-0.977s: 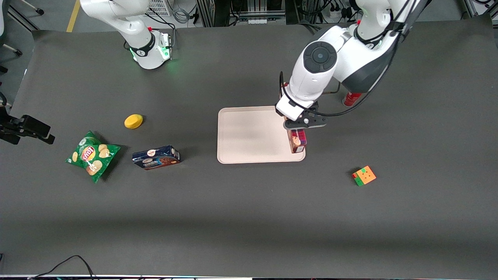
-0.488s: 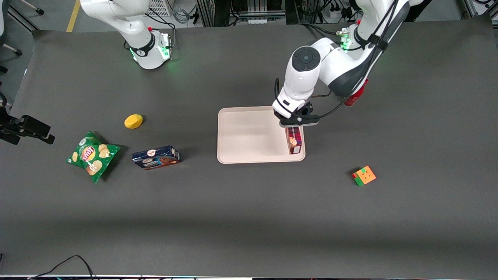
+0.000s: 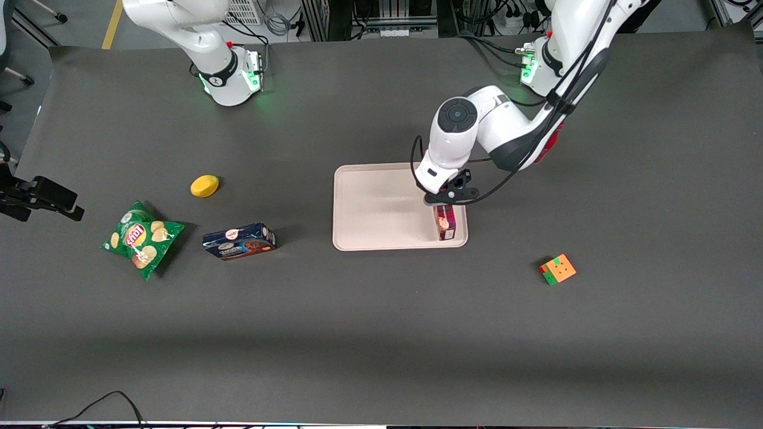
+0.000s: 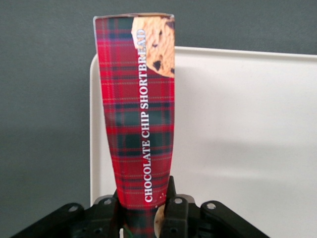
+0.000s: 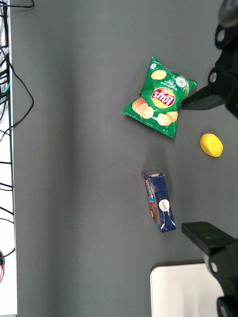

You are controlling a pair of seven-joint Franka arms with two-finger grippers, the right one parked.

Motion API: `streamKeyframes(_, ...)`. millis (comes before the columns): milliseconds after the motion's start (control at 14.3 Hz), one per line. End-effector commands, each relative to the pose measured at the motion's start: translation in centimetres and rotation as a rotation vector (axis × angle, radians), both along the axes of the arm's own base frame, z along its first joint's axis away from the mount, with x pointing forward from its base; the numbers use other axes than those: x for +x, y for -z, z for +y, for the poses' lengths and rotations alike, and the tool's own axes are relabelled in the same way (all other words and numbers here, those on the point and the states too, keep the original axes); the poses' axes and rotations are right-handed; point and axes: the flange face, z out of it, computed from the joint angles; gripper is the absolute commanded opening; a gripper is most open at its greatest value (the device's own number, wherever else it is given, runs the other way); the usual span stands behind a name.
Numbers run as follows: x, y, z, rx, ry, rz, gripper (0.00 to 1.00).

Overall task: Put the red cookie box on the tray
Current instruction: 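Lower the cookie box onto the tray and open the left gripper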

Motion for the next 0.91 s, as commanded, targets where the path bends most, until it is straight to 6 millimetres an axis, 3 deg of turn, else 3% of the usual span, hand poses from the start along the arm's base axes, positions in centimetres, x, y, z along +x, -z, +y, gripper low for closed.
streamKeyframes(0, 0.1, 1.7, -0.3, 0.007, 0.012, -0.021, 0.32)
streamKeyframes(419, 0.3, 3.8, 0.2, 0.012, 0.014, 0.007, 0.35)
streamKeyframes(488, 0.3, 3.9, 0.2, 0.014, 0.018, 0.005, 0.44)
streamKeyframes(558, 0.4, 3.8, 0.2, 0.014, 0.017, 0.004, 0.63)
streamKeyframes(628, 0.5, 3.7, 0.2, 0.013, 0.017, 0.003, 0.91)
streamKeyframes(698, 0.5, 3.7, 0.3, 0.014, 0.015, 0.003, 1.0)
streamKeyframes(837, 0.6, 3.6, 0.3, 0.017, 0.017, 0.002, 1.0)
